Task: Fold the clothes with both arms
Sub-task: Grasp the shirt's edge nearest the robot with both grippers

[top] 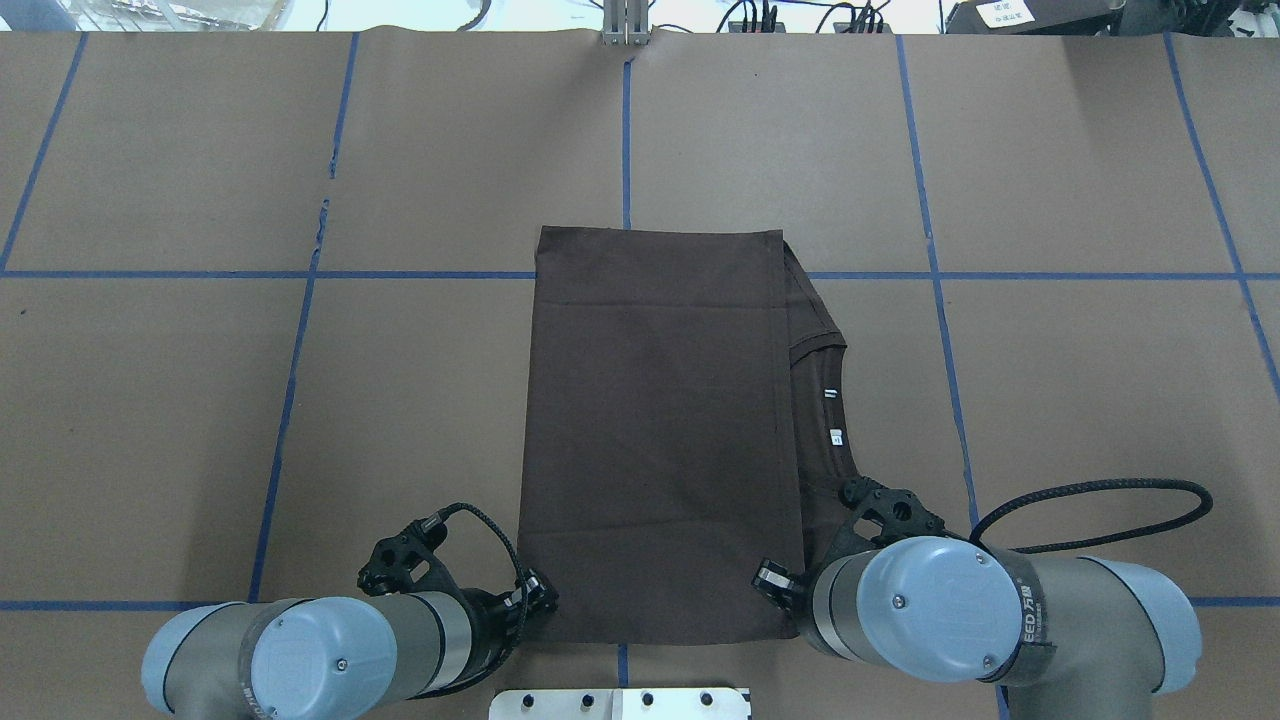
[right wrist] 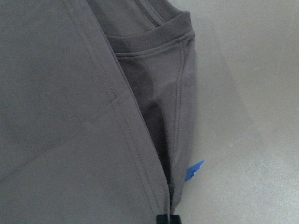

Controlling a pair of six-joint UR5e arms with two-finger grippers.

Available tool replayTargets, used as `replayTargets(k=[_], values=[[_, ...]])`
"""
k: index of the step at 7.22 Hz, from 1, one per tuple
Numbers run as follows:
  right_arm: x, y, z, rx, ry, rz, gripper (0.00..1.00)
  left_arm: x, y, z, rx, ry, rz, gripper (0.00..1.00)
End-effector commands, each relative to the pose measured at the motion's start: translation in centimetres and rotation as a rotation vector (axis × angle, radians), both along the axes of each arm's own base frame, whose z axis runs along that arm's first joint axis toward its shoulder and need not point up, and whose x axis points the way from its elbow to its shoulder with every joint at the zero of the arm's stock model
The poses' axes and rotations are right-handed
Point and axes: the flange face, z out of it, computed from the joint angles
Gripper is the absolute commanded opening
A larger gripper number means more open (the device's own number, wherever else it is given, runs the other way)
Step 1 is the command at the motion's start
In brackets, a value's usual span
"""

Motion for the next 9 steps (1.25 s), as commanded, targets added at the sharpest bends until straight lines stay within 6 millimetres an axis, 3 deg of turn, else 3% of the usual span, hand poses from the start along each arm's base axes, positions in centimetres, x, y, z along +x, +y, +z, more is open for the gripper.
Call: replayTargets(k=[1,2,4,6,7,9], values=[[0.0,0.0,-0.1,0.0,-0.002,0.0,0.0,-0.1,0.0,-0.6,-0.002,0.004,0.001,0.0],[0.0,0.0,-0.2,0.0,-0.003,0.0,0.0,-0.4,0.1,-1.2,-0.001,0.016,0.001,0.0],[0.9,-0.1,-1.0,0.003,-0.026,0.003,0.0,-4.2,0.4,-5.4,0.0,0.041,0.003,0.0],[5.1,-0.9,-4.2,0.013,-0.099,0.029,0.0,-7.7,0.5,-9.1,0.005,0.114,0.0,0.0],[5.1,-1.8,-5.4,0.019,-0.113,0.044,0.0,-8.5,-1.1,-9.4,0.01,0.122,-0.035,0.0],[4.4,-10.1,-6.7,0.078,-0.105,0.084,0.0,-11.0,-9.5,-10.4,0.056,0.127,-0.184,0.0]])
